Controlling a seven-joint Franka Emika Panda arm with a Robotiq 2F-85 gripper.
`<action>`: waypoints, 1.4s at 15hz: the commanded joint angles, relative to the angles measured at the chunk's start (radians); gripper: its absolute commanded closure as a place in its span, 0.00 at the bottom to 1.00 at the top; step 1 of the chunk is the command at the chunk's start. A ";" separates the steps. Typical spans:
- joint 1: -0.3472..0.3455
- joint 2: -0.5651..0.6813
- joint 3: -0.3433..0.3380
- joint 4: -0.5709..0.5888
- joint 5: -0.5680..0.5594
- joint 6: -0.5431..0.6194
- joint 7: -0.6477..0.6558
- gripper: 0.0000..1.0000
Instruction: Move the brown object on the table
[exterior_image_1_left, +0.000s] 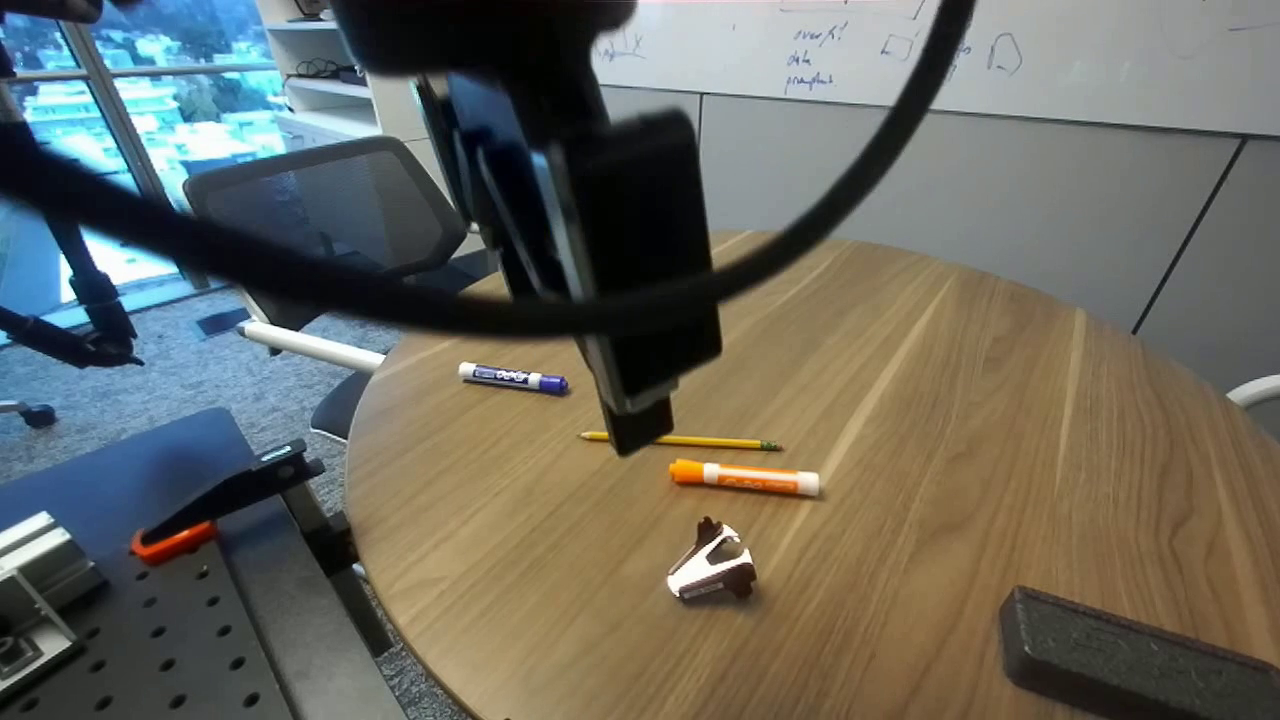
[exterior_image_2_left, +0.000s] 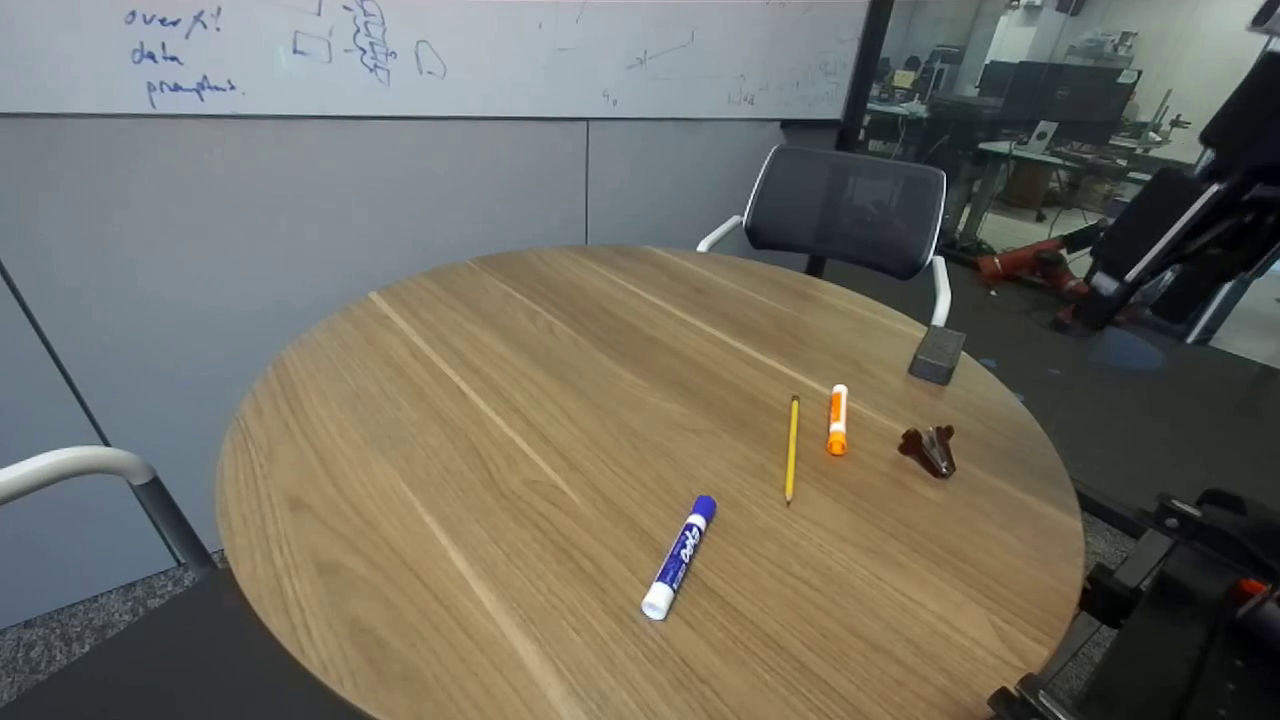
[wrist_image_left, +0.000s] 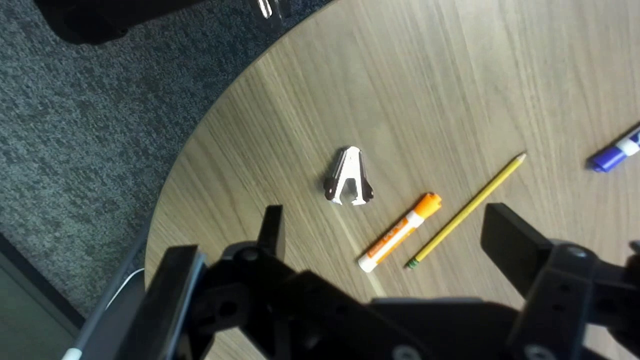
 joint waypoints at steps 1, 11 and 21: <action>-0.031 0.217 0.021 0.096 -0.182 0.116 0.177 0.00; 0.201 0.589 -0.184 0.364 -0.258 0.074 0.381 0.00; 0.269 0.762 -0.181 0.508 -0.120 0.070 0.368 0.28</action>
